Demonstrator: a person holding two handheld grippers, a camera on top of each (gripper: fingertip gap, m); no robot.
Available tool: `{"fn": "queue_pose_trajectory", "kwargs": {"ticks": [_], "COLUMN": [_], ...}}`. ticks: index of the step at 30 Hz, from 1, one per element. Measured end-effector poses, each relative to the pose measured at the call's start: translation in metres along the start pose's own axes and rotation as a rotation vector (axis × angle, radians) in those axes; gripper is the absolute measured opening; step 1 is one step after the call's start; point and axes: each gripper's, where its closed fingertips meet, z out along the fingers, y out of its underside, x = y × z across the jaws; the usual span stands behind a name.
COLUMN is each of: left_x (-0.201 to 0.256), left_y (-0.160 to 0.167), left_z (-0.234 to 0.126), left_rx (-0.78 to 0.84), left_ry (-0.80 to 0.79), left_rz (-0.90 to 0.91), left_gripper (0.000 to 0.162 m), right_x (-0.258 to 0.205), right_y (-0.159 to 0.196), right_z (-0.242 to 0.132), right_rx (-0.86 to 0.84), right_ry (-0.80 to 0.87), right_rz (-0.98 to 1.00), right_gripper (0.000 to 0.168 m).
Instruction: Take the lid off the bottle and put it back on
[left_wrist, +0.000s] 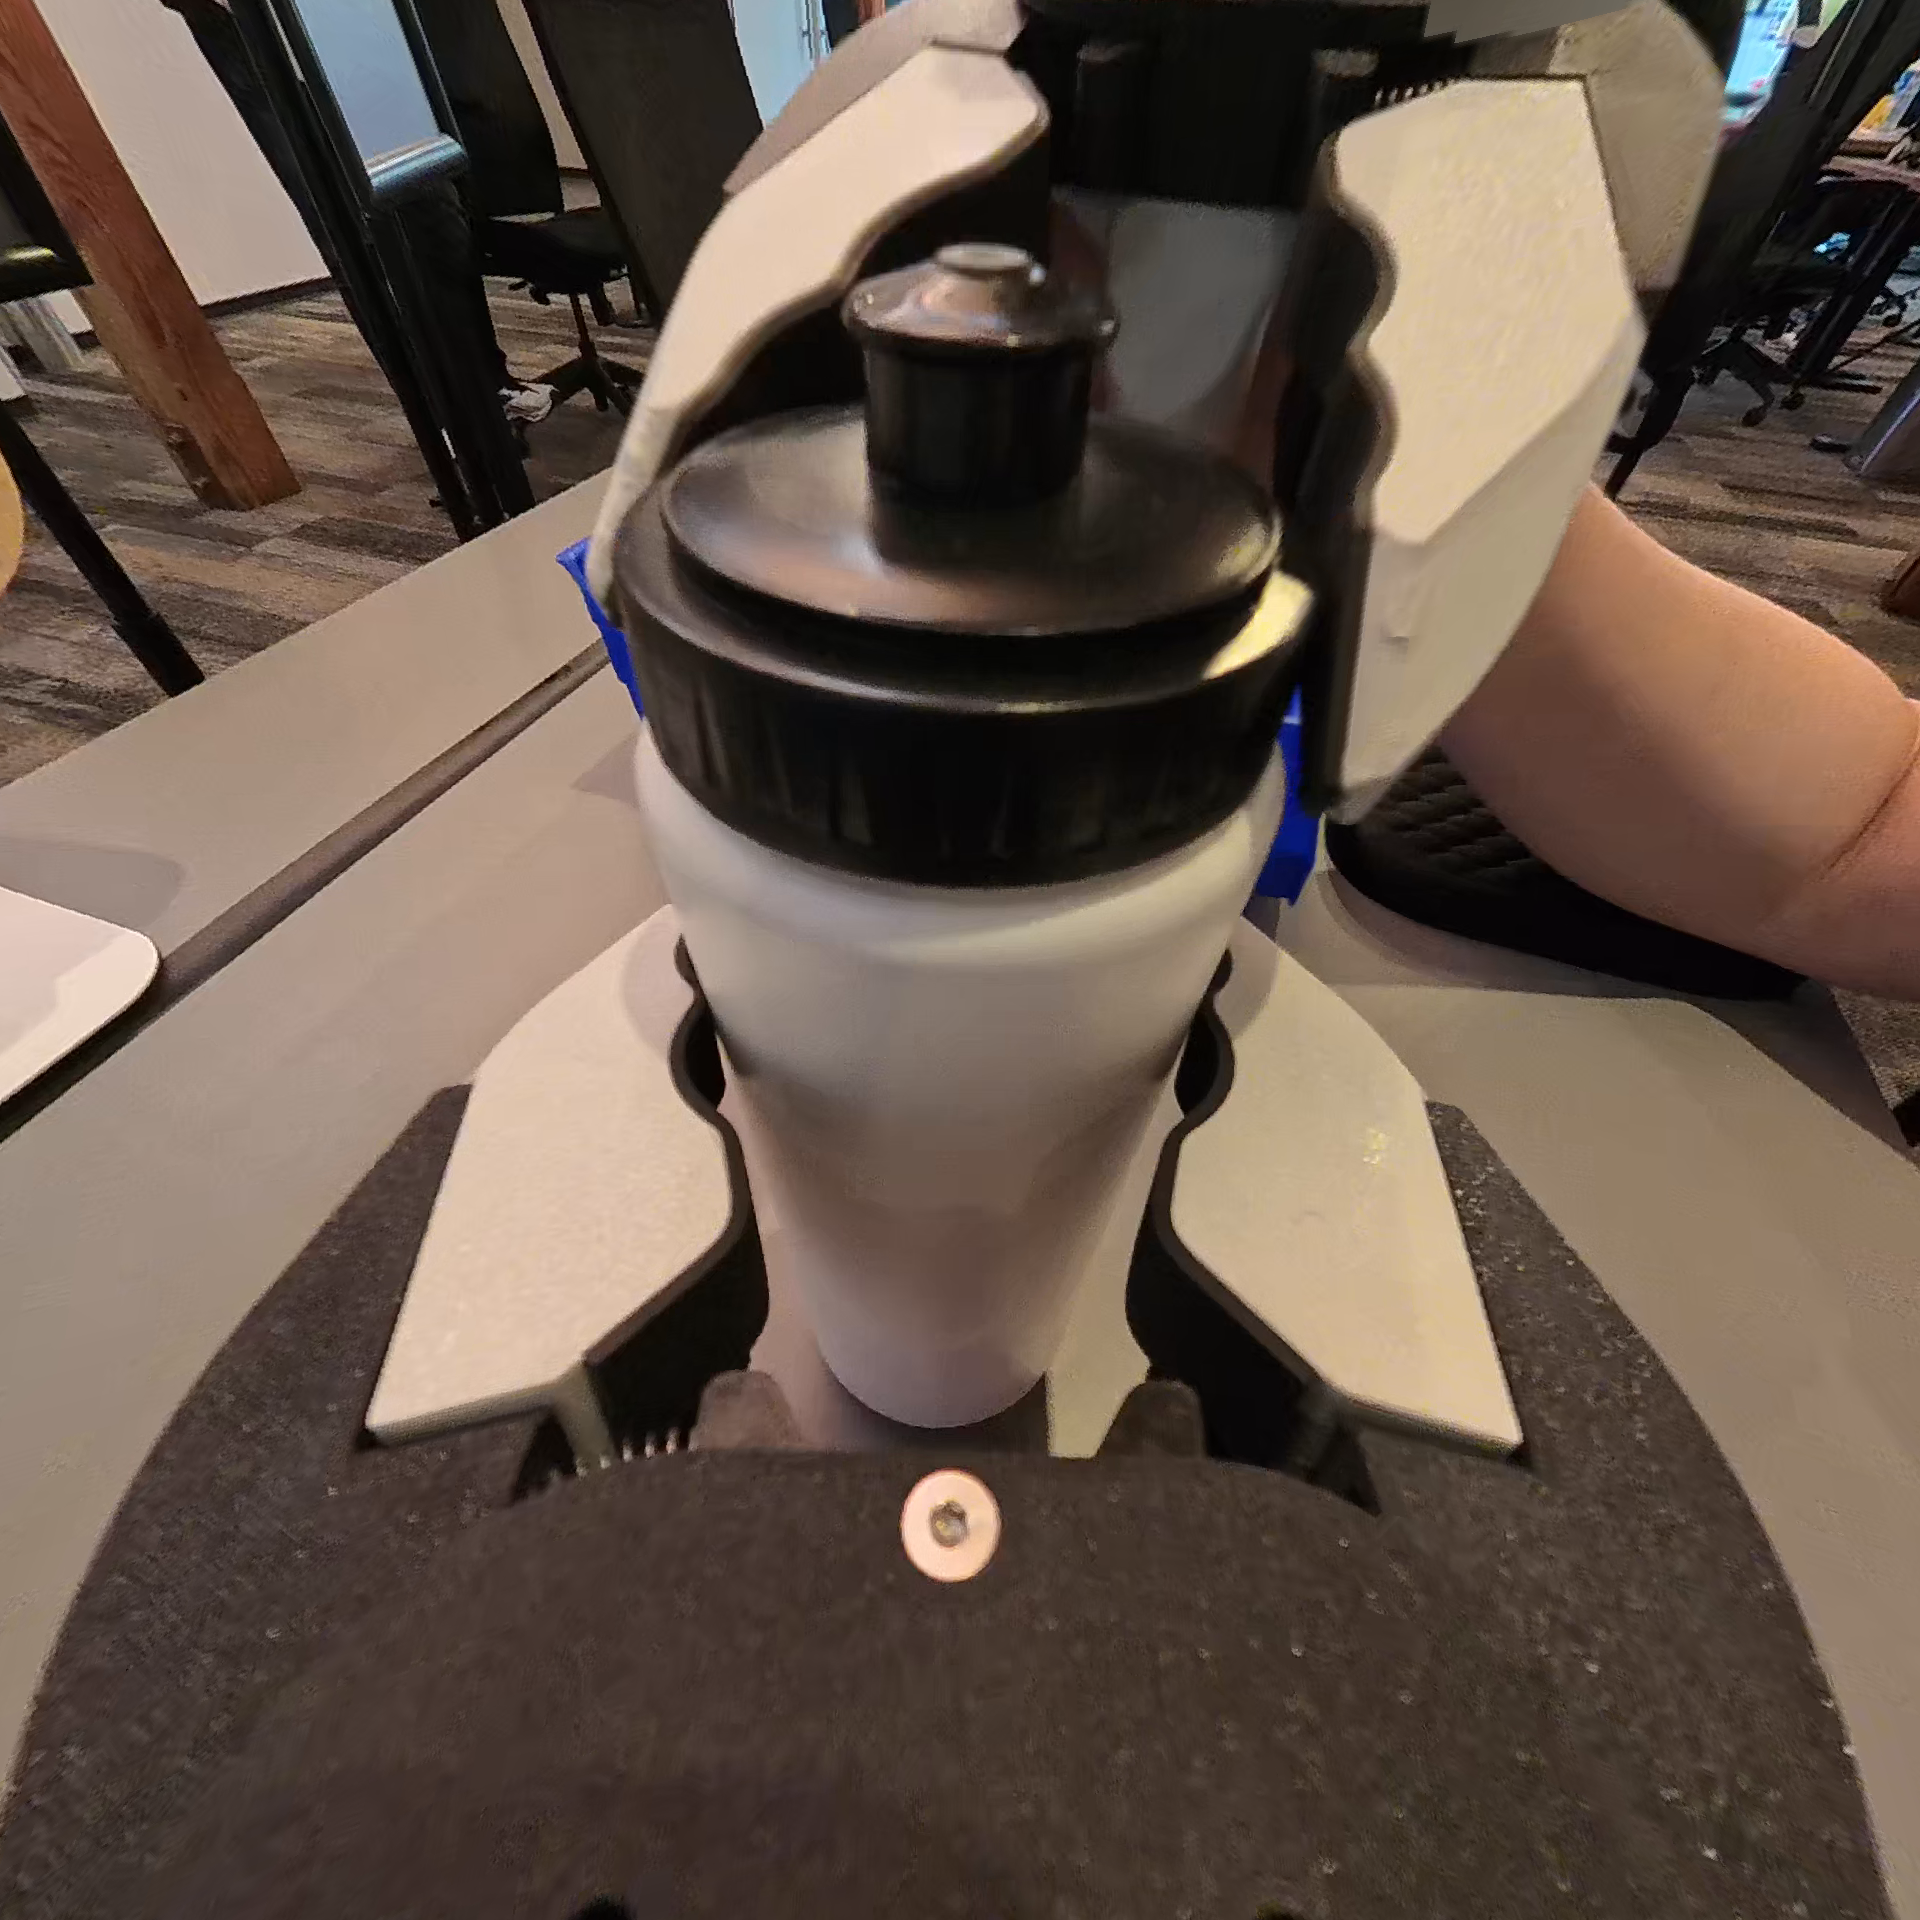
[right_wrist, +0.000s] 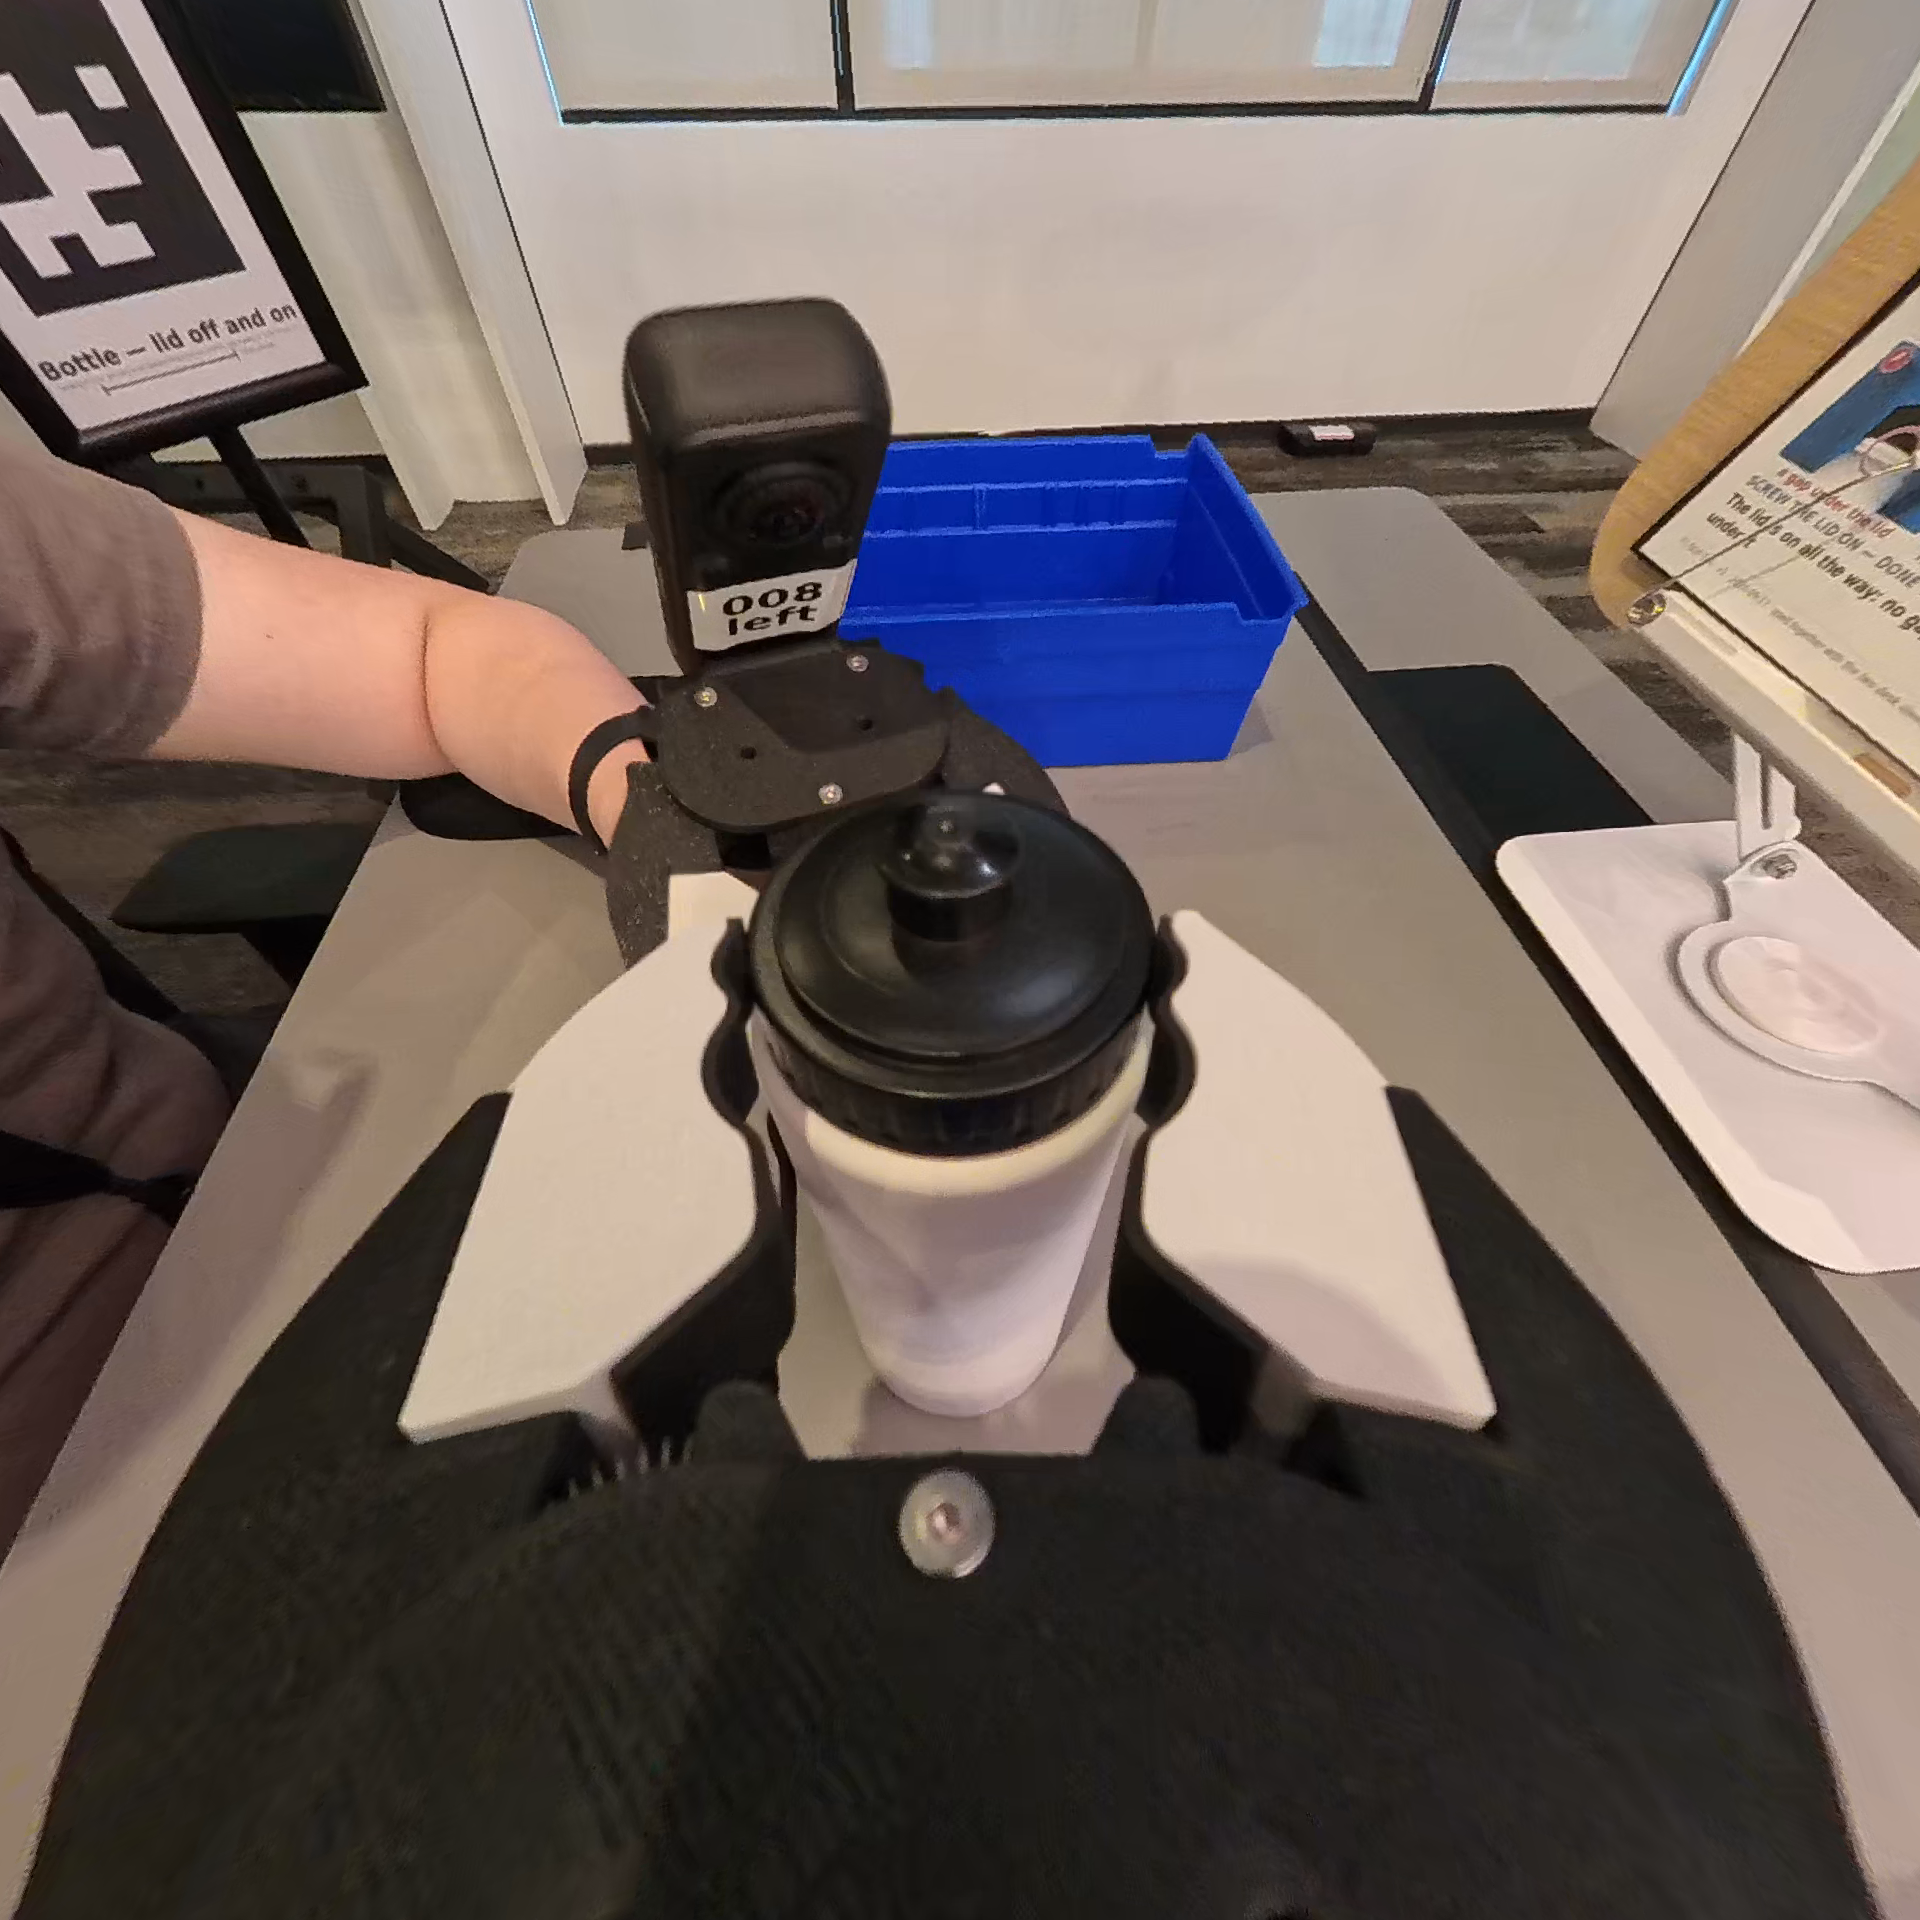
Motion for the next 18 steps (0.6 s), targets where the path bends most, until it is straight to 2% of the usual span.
{"fn": "queue_pose_trajectory", "kwargs": {"ticks": [18], "left_x": [-0.0053], "left_y": [0.0020], "left_z": [0.0000], "left_rx": [-0.053], "left_ry": [-0.044], "left_rz": [-0.004], "left_gripper": [0.085], "right_x": [0.0056], "right_y": [0.0000], "right_z": [0.0017], "right_rx": [-0.025], "right_ry": [0.068], "right_rz": [-0.007], "right_gripper": [0.076]}}
